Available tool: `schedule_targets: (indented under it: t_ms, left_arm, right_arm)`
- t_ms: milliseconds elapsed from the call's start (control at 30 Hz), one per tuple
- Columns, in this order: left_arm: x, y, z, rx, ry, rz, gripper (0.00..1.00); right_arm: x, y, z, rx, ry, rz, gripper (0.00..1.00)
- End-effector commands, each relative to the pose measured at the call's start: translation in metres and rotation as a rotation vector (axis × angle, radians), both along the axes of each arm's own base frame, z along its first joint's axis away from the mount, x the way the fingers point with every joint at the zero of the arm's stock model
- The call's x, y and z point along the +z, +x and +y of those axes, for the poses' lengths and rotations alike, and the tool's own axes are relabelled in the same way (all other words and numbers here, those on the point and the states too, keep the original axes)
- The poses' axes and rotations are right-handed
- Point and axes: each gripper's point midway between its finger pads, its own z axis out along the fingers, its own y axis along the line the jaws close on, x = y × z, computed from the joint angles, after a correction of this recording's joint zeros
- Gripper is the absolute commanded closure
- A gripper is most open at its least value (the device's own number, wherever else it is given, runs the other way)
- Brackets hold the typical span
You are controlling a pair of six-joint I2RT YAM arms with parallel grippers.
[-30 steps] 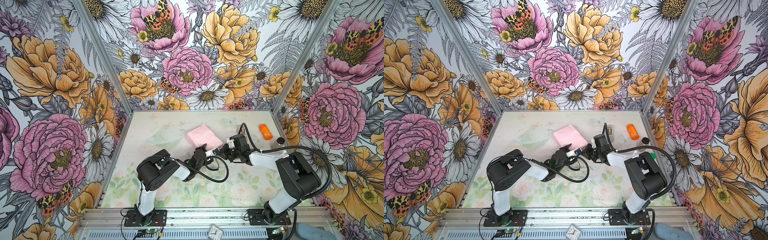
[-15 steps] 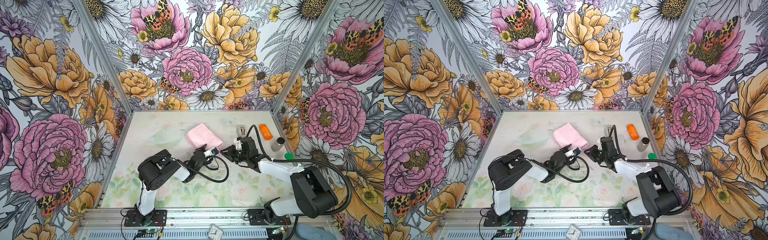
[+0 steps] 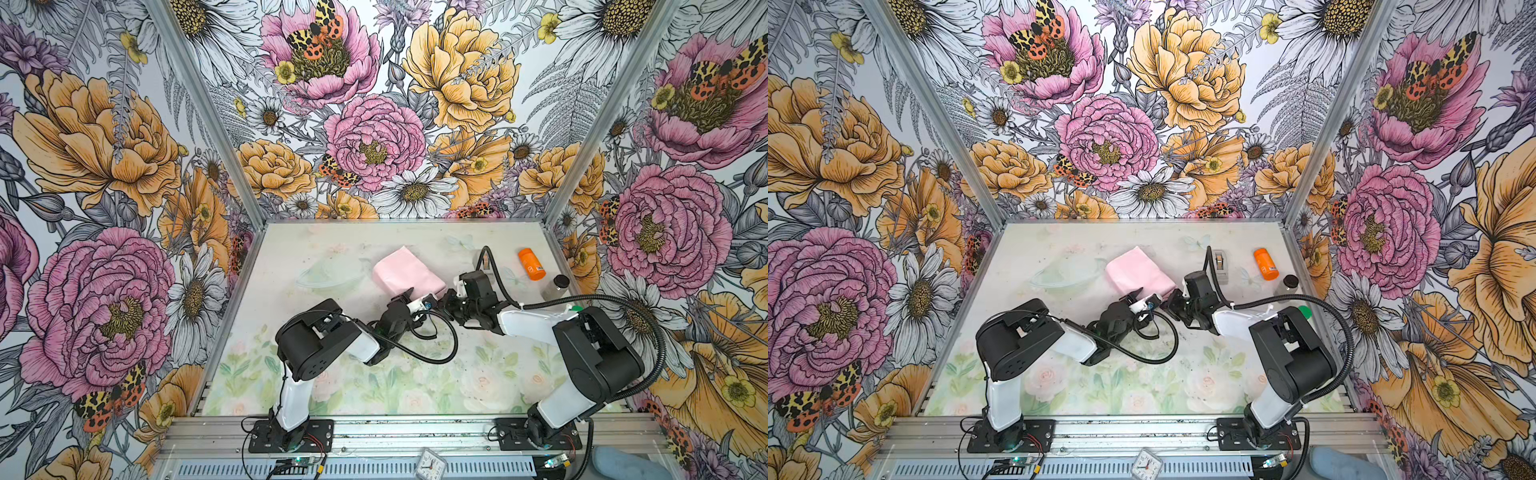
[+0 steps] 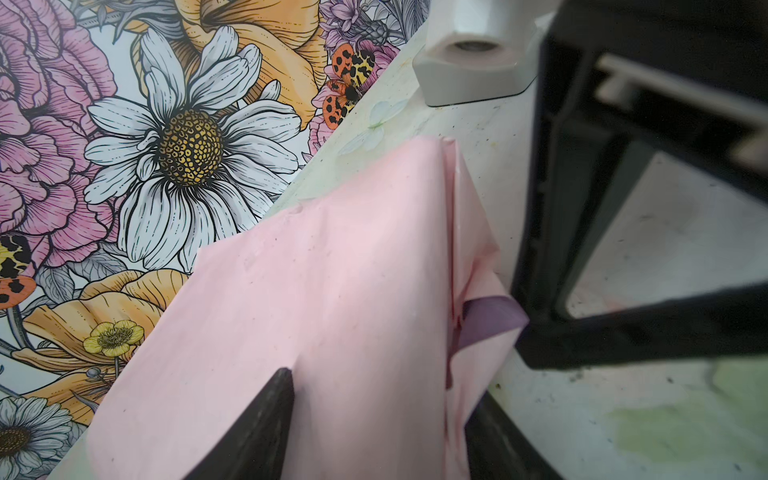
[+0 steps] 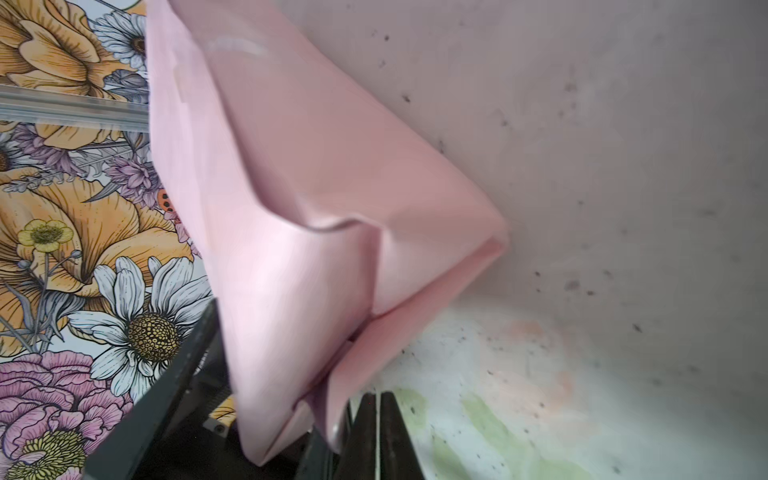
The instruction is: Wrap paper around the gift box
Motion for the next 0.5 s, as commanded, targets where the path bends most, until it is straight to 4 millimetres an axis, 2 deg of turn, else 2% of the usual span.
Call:
schedule_targets:
  t_ms: [0, 133, 333, 467]
  left_arm:
    - [-0.085, -0.028, 0.023, -0.011, 0.139, 0.265, 0.38]
    - [-0.086, -0.028, 0.022, -0.013, 0.139, 0.274, 0.38]
    - [-0.09, -0.027, 0.026, 0.01, 0.124, 0.309, 0.52]
    - [-0.091, -0.026, 0.03, 0.023, 0.122, 0.316, 0.52]
  right_arm:
    - [0.014, 0.014, 0.007, -0.003, 0.009, -0.07, 0.94]
    - [0.018, 0.015, 0.008, -0.002, 0.018, -0.081, 0.95]
    - [0.022, 0.011, 0.006, -0.001, 0.024, -0.095, 0.96]
    - [0.025, 0.003, -0.011, -0.019, 0.006, -0.116, 0.88]
